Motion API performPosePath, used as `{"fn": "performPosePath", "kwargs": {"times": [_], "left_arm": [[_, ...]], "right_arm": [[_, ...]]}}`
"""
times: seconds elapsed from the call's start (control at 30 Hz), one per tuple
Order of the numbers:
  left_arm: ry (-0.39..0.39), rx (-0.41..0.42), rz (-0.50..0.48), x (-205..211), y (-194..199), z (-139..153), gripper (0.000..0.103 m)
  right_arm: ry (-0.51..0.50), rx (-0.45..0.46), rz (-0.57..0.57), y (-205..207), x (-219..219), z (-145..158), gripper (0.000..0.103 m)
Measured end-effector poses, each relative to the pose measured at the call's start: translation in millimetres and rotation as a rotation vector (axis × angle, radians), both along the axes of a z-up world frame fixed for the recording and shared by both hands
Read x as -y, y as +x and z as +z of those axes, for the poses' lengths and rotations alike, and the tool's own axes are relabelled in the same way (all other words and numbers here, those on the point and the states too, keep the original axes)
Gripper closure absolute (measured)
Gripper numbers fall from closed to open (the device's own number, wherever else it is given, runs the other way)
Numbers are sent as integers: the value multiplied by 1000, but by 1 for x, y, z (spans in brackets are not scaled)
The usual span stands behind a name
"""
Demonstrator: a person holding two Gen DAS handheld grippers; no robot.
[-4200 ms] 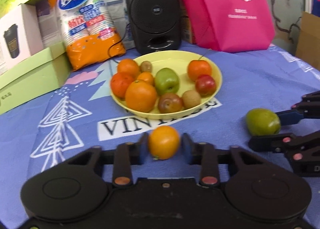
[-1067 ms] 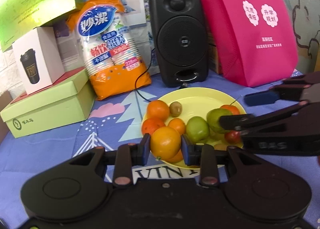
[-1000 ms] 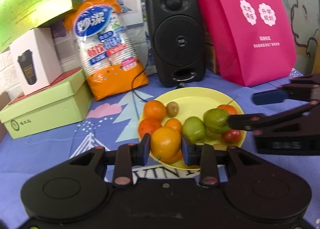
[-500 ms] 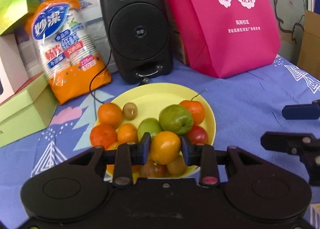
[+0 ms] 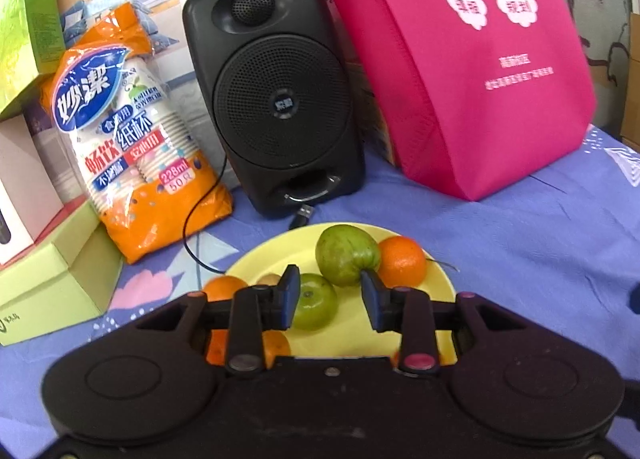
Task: Organize fruits
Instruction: 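Lower both fruits onto the yellow plate and open both tools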
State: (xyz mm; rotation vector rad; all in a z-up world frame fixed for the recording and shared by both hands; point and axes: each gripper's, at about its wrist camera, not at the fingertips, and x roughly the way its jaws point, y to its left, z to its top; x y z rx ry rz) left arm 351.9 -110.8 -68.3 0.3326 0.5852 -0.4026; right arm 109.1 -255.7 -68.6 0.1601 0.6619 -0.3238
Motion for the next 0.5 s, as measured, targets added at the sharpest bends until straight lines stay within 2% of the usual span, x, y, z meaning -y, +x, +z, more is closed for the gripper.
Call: {"fn": "performPosePath", "kwargs": {"times": [0.07, 0.2, 0.27, 0.37, 0.43, 0.5], "left_arm": [[3, 6, 16, 1, 5, 0, 69], [41, 19, 42, 1, 11, -8, 60], [36, 7, 35, -2, 10, -8, 52], [-31, -30, 17, -12, 5, -4, 36], [-45, -13, 12, -18, -5, 0, 20], [-63, 11, -2, -26, -19, 6, 16]], "right_arm": [[-2, 0, 2, -1, -1, 1, 41], [-3, -4, 6, -3, -3, 1, 41], [-4, -5, 10, -4, -5, 2, 41], [-7, -6, 14, -5, -7, 2, 41], [-8, -4, 17, -5, -8, 3, 41], [-11, -2, 19, -6, -9, 4, 40]]}}
